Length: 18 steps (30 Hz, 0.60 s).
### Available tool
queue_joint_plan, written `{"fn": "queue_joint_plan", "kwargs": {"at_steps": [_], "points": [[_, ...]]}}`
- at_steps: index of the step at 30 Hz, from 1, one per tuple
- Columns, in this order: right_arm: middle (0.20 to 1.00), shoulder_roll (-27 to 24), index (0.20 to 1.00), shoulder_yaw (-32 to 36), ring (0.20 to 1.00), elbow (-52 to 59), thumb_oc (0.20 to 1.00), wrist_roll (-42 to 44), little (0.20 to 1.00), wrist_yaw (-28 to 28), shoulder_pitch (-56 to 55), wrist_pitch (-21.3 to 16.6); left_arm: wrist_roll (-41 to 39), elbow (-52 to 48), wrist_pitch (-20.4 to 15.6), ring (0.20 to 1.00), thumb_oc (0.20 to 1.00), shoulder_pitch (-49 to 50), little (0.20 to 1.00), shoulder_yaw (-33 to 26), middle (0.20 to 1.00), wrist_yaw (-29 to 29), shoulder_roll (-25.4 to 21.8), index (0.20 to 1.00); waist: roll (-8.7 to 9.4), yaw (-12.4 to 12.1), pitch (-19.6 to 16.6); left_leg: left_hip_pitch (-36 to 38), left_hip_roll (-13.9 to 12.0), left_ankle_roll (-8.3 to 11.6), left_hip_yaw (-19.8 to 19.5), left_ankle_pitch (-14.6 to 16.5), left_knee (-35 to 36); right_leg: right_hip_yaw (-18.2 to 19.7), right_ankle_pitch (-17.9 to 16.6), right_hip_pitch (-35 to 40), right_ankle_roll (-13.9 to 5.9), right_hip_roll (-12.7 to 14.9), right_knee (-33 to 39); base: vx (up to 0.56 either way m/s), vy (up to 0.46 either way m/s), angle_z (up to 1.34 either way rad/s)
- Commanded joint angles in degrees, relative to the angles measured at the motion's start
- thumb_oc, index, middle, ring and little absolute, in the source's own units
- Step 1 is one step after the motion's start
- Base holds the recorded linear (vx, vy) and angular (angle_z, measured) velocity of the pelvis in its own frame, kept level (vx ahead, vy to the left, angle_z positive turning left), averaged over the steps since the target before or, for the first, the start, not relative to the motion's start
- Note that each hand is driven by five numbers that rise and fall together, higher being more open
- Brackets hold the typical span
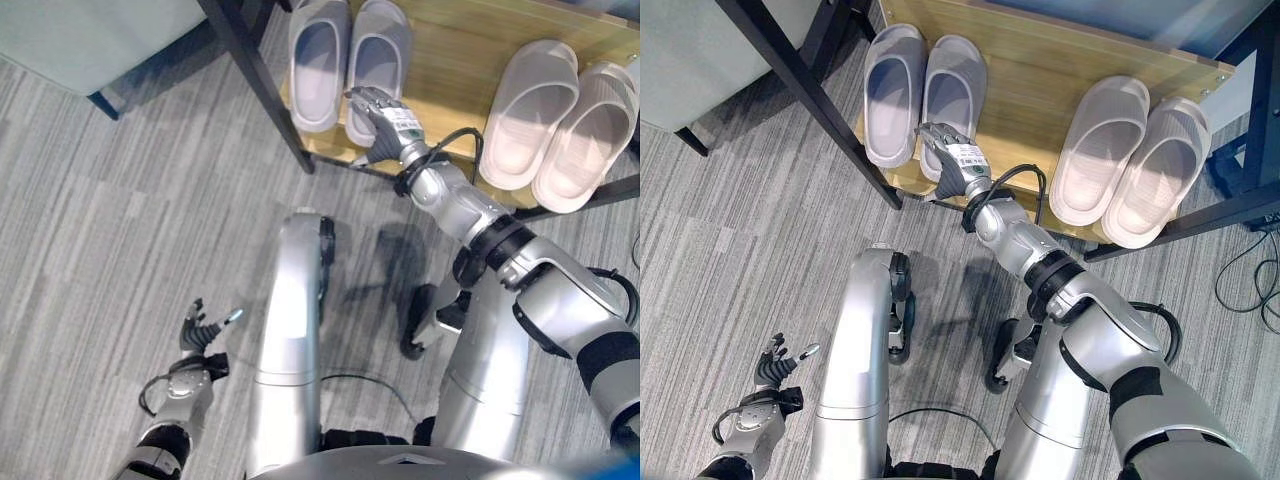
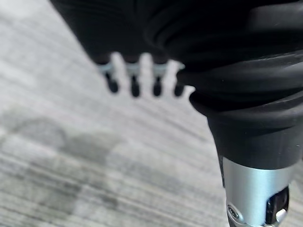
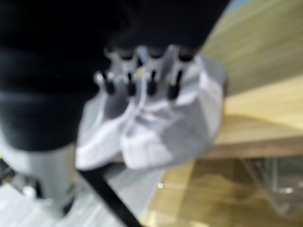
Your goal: Arrange the slippers neatly on the shoe rack.
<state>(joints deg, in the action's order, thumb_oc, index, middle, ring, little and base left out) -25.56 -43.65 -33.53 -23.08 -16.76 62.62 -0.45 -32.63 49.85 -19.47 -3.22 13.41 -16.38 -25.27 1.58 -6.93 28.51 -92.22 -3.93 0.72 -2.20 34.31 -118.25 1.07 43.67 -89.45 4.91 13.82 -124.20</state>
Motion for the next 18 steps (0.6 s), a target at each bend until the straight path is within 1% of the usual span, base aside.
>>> {"fn": "queue_joint_plan", "kwargs": {"at_steps": [1, 2, 3, 5, 7, 9, 12, 14, 15, 16, 18], "points": [[1.000, -5.5, 1.000, -0.3, 1.000, 9.4, 1.000, -6.8, 1.000, -3.9, 3.7, -1.3, -1.0, -1.0, -2.5, 1.000, 1.000, 3.0, 1.000, -2.7, 1.000, -1.3, 0.3, 1.000, 1.73, -0.3, 1.3, 2.3, 1.4, 0.75, -4.2, 8.0, -1.7, 11.3, -3.3, -0.5, -0.63, -3.3, 1.6, 0.00, 0.000, 0.00], [1.000, -6.8, 1.000, 0.2, 1.000, 10.8, 1.000, -7.4, 1.000, -4.3, 3.7, -1.7, -1.1, -0.9, -2.5, 1.000, 1.000, 2.8, 1.000, -3.1, 1.000, -1.3, 0.4, 1.000, 1.96, -0.1, 1.3, 2.3, 1.4, 0.82, -4.3, 7.8, -1.8, 11.3, -3.3, -0.5, -0.60, -3.4, 1.5, 0.00, 0.000, 0.00], [1.000, -6.9, 1.000, 0.2, 1.000, 10.9, 1.000, -7.4, 1.000, -4.3, 3.7, -1.7, -1.1, -0.9, -2.5, 1.000, 1.000, 2.8, 1.000, -3.1, 1.000, -1.3, 0.4, 1.000, 1.94, -0.1, 1.3, 2.3, 1.4, 0.82, -4.3, 7.8, -1.8, 11.2, -3.3, -0.5, -0.60, -3.4, 1.5, 0.00, 0.000, 0.00], [1.000, -9.8, 1.000, 1.1, 1.000, 14.9, 1.000, -7.7, 1.000, -4.8, 3.2, -3.2, 0.1, -1.2, -2.5, 1.000, 1.000, 2.7, 1.000, -3.4, 1.000, -1.1, 0.4, 1.000, 2.33, 0.3, 1.3, 2.3, 1.4, 0.93, -4.5, 7.4, -2.0, 11.1, -3.4, -0.5, -0.64, -3.5, 1.6, 0.00, 0.000, 0.00], [1.000, -10.7, 1.000, 1.4, 1.000, 16.8, 1.000, -7.9, 1.000, -4.7, 3.1, -3.7, 0.2, -1.4, -2.5, 1.000, 1.000, 2.7, 1.000, -3.4, 1.000, -0.9, 0.3, 1.000, 2.46, 0.5, 1.3, 2.3, 1.4, 0.99, -4.6, 7.2, -2.0, 11.0, -3.3, -0.5, -0.63, -3.5, 1.4, -0.01, -0.009, -0.02], [1.000, -12.2, 1.000, 2.2, 1.000, 20.6, 1.000, -7.9, 1.000, -5.3, 2.4, -5.1, 0.7, -1.9, -2.5, 1.000, 1.000, 3.0, 1.000, -3.3, 1.000, -0.5, 0.2, 1.000, 2.60, 0.7, 1.3, 2.3, 1.6, 1.06, -5.0, 6.8, -2.0, 10.9, -3.4, -0.5, -0.75, -3.6, 1.3, -0.04, -0.041, -0.01], [1.000, -14.0, 1.000, 3.1, 1.000, 24.4, 1.000, -9.2, 1.000, -5.2, 1.8, -5.6, 0.9, -2.1, -2.3, 1.000, 1.000, 3.3, 1.000, -4.0, 1.000, -0.3, 0.1, 1.000, 2.72, 0.9, 1.3, 2.3, 1.8, 1.18, -5.2, 6.5, -1.9, 10.8, -3.2, -0.5, -0.68, -3.7, 1.0, -0.03, -0.045, -0.02], [1.000, -15.1, 1.000, 4.4, 1.000, 27.4, 1.000, -9.9, 1.000, -4.0, 0.5, -5.2, 0.5, -1.6, -1.9, 1.000, 1.000, 3.4, 1.000, -5.1, 1.000, 0.2, 0.3, 1.000, 2.99, 1.3, 1.3, 2.3, 2.0, 1.39, -5.2, 6.1, -1.7, 11.1, -3.4, -0.5, -0.85, -4.0, 0.8, -0.02, -0.047, -0.01], [1.000, -15.6, 1.000, 6.6, 1.000, 29.1, 1.000, -9.3, 1.000, -3.8, -1.7, -5.2, 0.3, -1.2, -1.5, 1.000, 1.000, 2.3, 1.000, -6.3, 1.000, 0.6, 1.0, 1.000, 3.31, 1.9, 1.3, 2.3, 2.0, 1.60, -4.6, 5.8, -0.9, 11.1, -3.9, -0.5, -0.88, -4.2, 1.5, 0.00, 0.000, 0.00], [1.000, -15.7, 1.000, 6.9, 1.000, 29.5, 1.000, -9.4, 1.000, -3.6, -2.0, -5.1, 0.3, -1.2, -1.5, 1.000, 1.000, 2.2, 1.000, -6.3, 1.000, 0.6, 0.9, 1.000, 3.39, 1.9, 1.3, 2.3, 2.1, 1.58, -4.5, 5.7, -0.8, 11.2, -4.0, -0.5, -0.88, -4.1, 1.5, 0.02, -0.031, 0.03], [1.000, -16.6, 1.000, 9.7, 1.000, 30.7, 1.000, -8.2, 1.000, -3.5, -4.9, -5.5, 0.3, -1.1, -1.5, 1.000, 1.000, -0.2, 1.000, -7.6, 1.000, 1.2, 1.3, 1.000, 4.02, 2.4, 1.3, 2.3, 2.0, 1.77, -3.0, 4.8, 3.4, 10.9, -4.9, -0.5, -0.95, -4.1, 5.3, -0.01, -0.016, 0.03]]}}
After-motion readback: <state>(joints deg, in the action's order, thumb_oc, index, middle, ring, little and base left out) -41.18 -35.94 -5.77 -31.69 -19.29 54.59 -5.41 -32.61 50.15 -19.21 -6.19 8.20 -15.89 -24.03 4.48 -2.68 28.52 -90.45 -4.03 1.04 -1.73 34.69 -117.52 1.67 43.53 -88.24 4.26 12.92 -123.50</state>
